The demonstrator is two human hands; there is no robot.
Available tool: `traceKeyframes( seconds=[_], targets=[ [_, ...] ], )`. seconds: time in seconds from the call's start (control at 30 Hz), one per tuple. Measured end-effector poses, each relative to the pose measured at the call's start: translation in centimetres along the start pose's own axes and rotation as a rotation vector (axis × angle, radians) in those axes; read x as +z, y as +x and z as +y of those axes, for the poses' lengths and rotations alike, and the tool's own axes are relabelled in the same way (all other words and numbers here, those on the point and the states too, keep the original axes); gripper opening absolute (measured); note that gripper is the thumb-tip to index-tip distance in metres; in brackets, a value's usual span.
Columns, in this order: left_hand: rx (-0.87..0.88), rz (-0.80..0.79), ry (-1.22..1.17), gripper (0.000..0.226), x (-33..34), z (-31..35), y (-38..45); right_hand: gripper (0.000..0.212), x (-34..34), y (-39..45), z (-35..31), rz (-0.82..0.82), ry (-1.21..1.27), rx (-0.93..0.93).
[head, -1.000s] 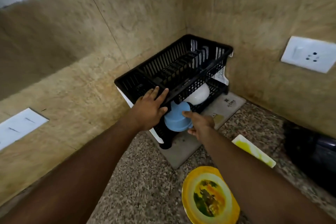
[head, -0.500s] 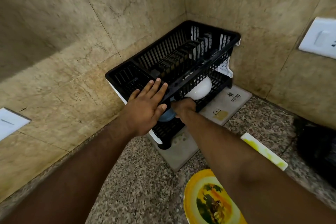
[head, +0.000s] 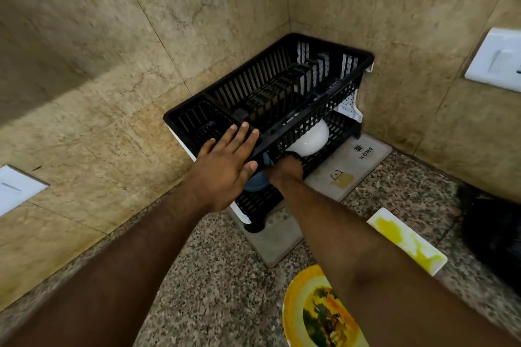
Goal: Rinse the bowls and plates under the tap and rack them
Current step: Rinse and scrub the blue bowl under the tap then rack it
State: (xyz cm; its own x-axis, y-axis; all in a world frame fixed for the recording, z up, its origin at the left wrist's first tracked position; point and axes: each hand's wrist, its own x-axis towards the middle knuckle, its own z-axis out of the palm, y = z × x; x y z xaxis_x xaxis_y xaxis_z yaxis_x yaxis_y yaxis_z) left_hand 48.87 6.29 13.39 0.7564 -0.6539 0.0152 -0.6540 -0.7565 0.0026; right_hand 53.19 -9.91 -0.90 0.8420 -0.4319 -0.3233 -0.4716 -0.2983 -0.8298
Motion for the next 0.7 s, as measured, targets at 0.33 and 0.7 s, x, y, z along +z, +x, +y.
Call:
traceKeyframes(
  seconds=[0.33, 0.7],
  targets=[
    [-0.058, 0.057, -0.093, 0.062, 0.0, 0.9, -1.3, 0.034, -3.1, -4.0, 4.1, 0.002, 0.378, 0.087],
    [-0.034, 0.191, -0.342, 0.055, 5.1, 12.8, -11.1, 0.033, -12.9, -16.7, 12.0, 0.018, 0.203, -0.012]
  ],
)
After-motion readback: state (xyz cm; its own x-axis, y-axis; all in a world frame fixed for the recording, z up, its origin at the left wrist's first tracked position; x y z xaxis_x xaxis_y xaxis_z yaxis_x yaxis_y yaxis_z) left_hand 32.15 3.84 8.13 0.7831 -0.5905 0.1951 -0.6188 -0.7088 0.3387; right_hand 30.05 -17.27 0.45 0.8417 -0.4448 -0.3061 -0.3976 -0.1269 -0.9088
